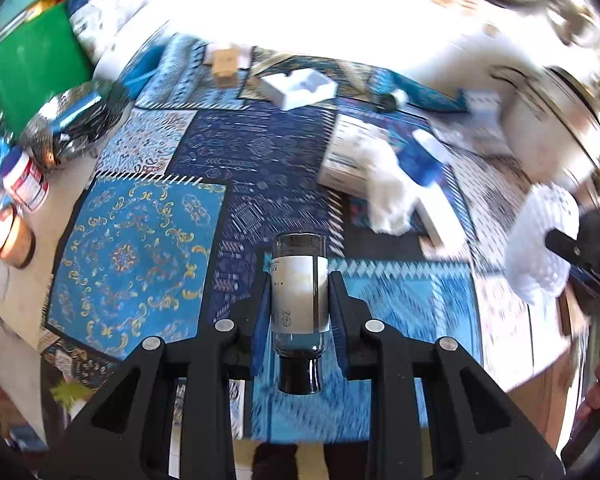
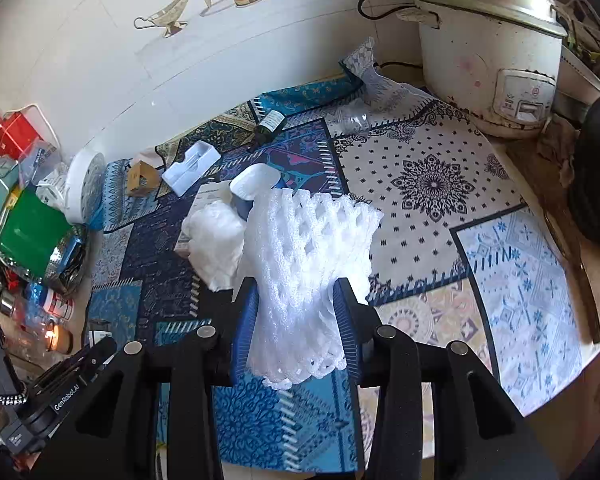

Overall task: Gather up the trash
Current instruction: 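Grasp the dark glass bottle with the left tool while the right tool grasps the white foam net, then carry the bottle and foam net down over the floor bin with both tools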

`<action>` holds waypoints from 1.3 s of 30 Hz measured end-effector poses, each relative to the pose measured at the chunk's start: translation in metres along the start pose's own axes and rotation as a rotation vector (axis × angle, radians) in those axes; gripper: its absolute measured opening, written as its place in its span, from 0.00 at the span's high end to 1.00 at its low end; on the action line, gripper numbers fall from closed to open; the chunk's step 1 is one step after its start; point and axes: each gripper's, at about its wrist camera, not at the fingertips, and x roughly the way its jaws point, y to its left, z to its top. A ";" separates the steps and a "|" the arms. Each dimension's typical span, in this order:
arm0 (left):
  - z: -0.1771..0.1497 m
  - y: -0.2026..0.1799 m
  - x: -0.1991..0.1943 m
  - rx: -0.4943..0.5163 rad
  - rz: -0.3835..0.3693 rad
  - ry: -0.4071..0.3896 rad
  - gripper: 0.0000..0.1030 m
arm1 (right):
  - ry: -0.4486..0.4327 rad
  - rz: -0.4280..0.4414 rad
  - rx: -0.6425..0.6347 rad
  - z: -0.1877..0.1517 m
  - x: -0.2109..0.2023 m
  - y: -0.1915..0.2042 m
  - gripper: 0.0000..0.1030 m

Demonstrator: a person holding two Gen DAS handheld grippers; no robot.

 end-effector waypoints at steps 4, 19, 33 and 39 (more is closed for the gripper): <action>-0.023 -0.010 -0.023 0.072 -0.024 -0.001 0.74 | -0.012 -0.003 -0.012 -0.027 -0.024 0.013 0.66; -0.126 -0.064 -0.086 0.080 -0.051 -0.010 0.74 | 0.039 0.052 -0.119 -0.123 -0.085 -0.006 0.66; -0.239 -0.104 -0.049 0.046 -0.015 0.129 0.74 | 0.189 0.053 -0.142 -0.207 -0.074 -0.070 0.65; -0.275 -0.097 0.011 0.035 0.018 0.222 0.74 | 0.260 0.032 -0.112 -0.244 -0.026 -0.092 0.65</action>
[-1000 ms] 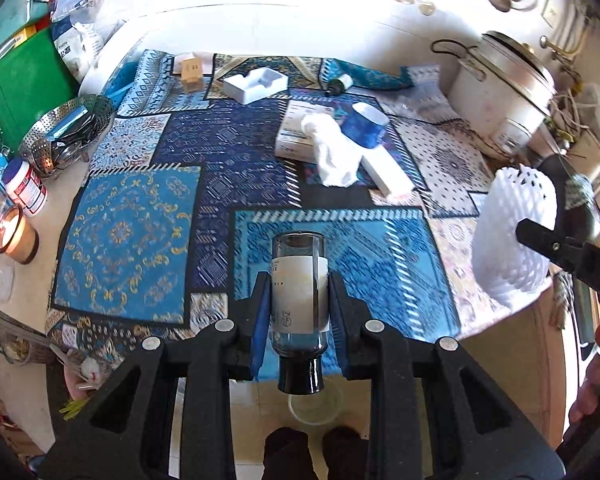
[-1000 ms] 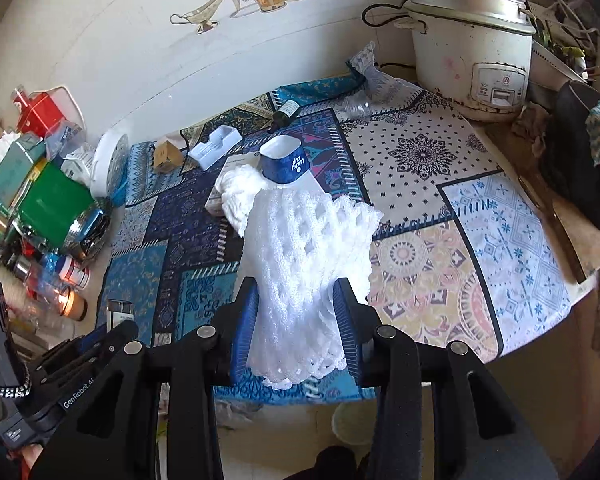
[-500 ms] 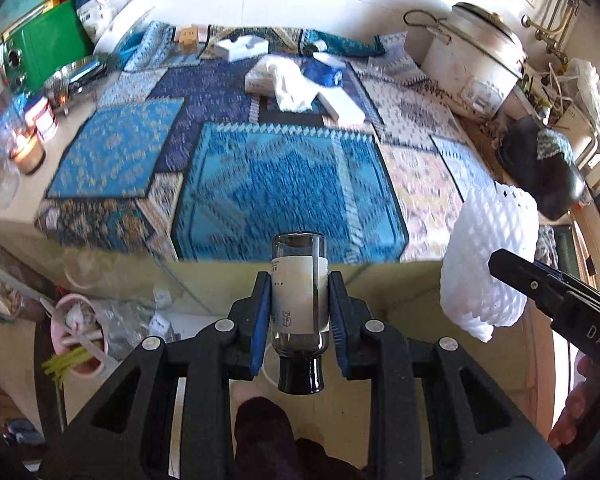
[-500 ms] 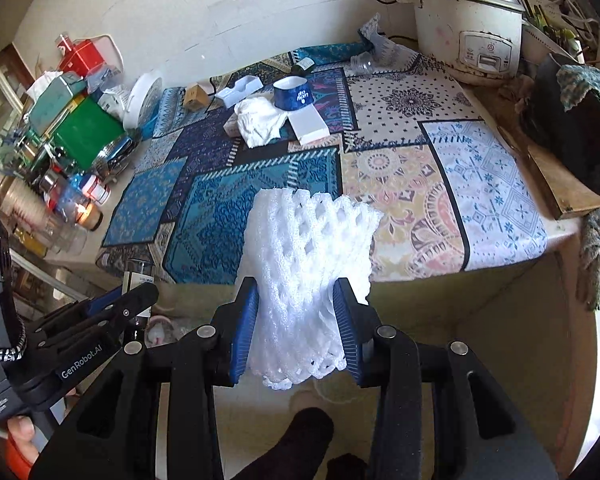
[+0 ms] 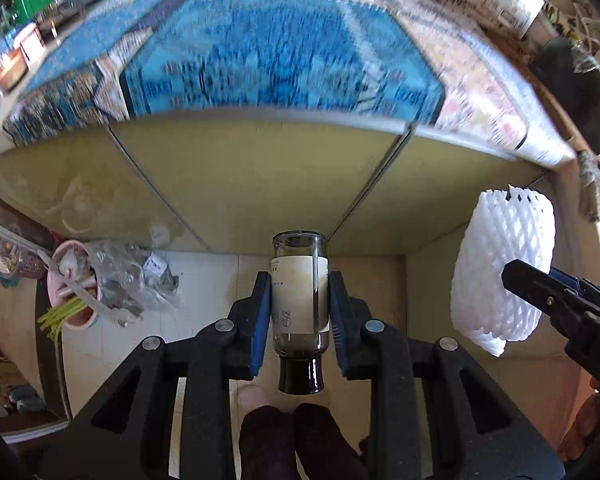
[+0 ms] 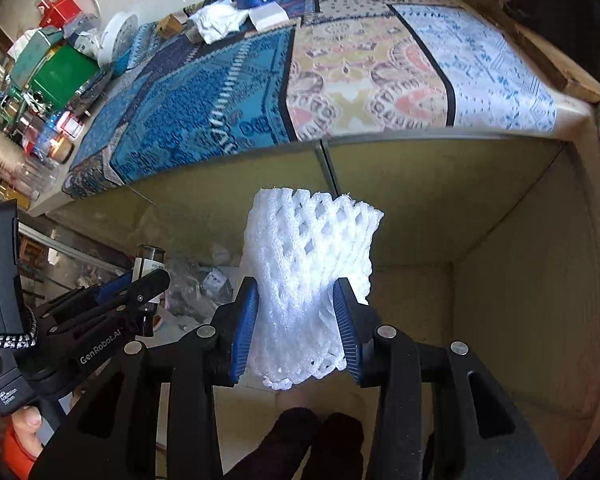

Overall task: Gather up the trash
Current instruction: 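Carry the bottle and foam net down over the floor bin with both tools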

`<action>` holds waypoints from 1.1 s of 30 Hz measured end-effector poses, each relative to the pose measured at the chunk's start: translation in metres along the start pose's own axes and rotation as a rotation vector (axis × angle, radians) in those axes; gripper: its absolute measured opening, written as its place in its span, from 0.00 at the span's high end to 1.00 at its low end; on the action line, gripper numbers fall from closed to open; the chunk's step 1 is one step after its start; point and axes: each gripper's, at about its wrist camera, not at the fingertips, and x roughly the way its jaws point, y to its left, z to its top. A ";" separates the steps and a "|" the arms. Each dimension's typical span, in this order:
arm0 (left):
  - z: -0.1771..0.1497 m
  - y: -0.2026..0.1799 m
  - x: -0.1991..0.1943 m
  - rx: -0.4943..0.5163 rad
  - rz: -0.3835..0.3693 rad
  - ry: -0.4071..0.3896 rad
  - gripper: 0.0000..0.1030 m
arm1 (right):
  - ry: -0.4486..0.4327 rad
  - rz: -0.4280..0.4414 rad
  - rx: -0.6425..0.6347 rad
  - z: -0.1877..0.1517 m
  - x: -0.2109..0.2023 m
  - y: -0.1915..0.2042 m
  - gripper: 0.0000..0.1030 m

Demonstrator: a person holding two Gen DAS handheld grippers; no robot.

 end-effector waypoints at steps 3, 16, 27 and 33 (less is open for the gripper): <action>-0.010 0.008 0.040 0.002 0.003 0.058 0.74 | 0.041 0.019 0.056 -0.013 0.036 -0.011 0.65; -0.067 0.061 0.262 -0.080 -0.076 0.190 0.74 | 0.156 -0.022 0.165 -0.079 0.235 -0.064 0.65; -0.126 0.083 0.434 -0.109 -0.059 0.257 0.74 | 0.269 0.029 0.178 -0.130 0.391 -0.096 0.65; -0.146 0.090 0.486 -0.122 -0.074 0.295 0.74 | 0.318 0.036 0.068 -0.135 0.435 -0.095 0.62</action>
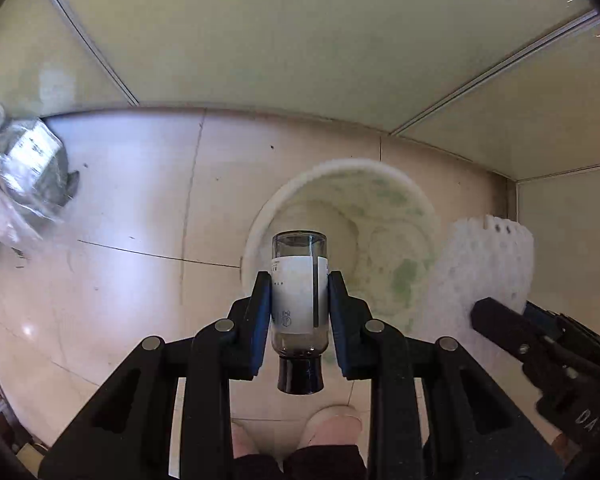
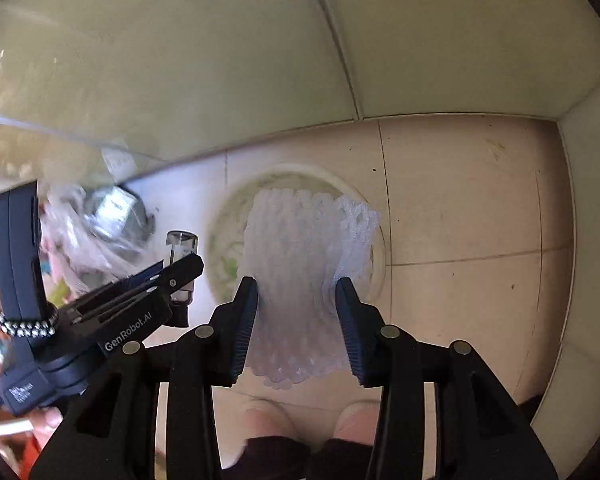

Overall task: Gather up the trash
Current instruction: 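Carry the bottle and foam net down over the floor bin with both tools, then open the left tool and right tool to drop both items into the bin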

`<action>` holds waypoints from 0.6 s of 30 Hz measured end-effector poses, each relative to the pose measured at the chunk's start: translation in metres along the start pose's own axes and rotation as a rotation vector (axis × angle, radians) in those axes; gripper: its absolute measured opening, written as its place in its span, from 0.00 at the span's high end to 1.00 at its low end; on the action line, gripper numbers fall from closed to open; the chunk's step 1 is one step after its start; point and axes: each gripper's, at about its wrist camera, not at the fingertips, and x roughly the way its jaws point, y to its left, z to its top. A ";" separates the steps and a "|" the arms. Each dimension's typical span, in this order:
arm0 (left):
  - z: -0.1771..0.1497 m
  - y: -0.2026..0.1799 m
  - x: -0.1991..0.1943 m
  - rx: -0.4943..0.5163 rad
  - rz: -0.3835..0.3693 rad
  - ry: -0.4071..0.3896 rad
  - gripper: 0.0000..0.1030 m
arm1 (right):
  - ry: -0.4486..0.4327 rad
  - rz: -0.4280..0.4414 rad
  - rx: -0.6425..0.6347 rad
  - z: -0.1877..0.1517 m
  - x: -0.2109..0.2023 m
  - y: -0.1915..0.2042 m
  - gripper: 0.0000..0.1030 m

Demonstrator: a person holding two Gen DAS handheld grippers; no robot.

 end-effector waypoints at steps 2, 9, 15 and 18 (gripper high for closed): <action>-0.001 0.004 0.007 -0.002 -0.029 0.010 0.74 | 0.013 -0.002 -0.029 -0.001 0.009 -0.002 0.61; 0.002 0.007 0.016 0.028 -0.029 0.027 0.74 | 0.029 -0.041 -0.089 -0.005 0.035 0.007 0.56; 0.004 0.010 -0.002 0.030 -0.014 -0.004 0.73 | 0.076 -0.034 -0.064 -0.002 0.048 0.006 0.45; 0.003 0.011 -0.020 0.034 -0.001 -0.019 0.73 | 0.075 -0.042 -0.056 -0.001 0.043 0.009 0.45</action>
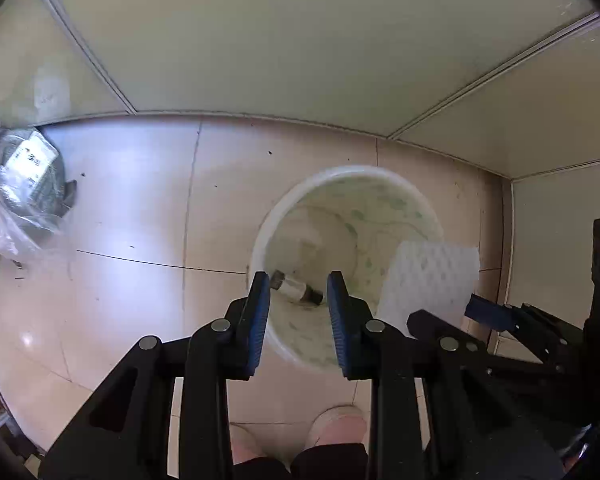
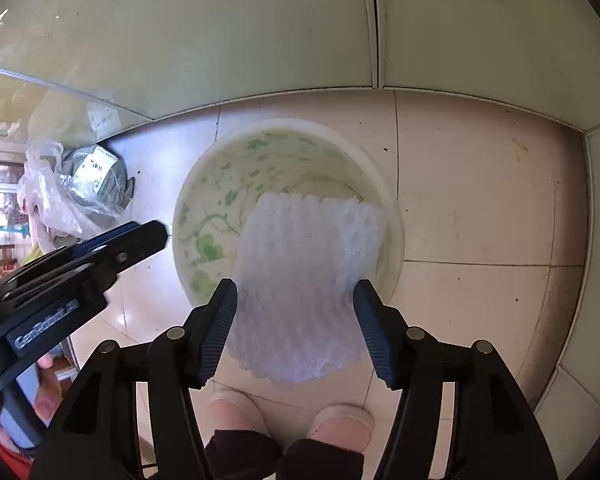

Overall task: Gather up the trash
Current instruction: 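Open the left tool and right tool to drop both items into the bin, then raise both tools back up toward the counter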

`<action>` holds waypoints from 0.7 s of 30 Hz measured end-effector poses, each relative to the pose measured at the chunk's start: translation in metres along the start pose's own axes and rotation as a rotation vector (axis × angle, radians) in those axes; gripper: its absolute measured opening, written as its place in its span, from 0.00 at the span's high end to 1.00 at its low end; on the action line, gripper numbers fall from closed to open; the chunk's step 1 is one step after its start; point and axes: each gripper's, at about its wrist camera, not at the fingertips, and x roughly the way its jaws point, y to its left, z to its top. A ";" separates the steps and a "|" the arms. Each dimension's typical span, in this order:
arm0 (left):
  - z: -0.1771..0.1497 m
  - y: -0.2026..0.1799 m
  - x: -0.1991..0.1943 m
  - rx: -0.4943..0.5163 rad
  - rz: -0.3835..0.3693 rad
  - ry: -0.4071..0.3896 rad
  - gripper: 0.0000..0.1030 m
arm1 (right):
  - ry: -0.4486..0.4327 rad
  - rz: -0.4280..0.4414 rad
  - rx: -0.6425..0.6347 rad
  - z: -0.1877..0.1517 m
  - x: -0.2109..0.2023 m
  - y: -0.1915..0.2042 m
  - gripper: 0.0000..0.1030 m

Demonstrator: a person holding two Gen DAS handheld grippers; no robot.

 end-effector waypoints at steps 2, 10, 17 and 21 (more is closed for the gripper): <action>-0.002 -0.001 -0.015 0.002 0.003 -0.010 0.73 | -0.015 -0.001 0.001 -0.001 -0.011 0.003 0.45; -0.012 0.004 -0.084 -0.011 0.010 -0.042 0.73 | -0.092 -0.017 -0.027 -0.008 -0.072 0.021 0.36; -0.019 0.002 -0.151 -0.017 0.034 -0.070 0.73 | -0.123 -0.062 -0.018 -0.007 -0.120 0.043 0.32; -0.019 -0.005 -0.207 -0.012 0.038 -0.089 0.73 | -0.166 -0.065 -0.006 -0.008 -0.177 0.066 0.32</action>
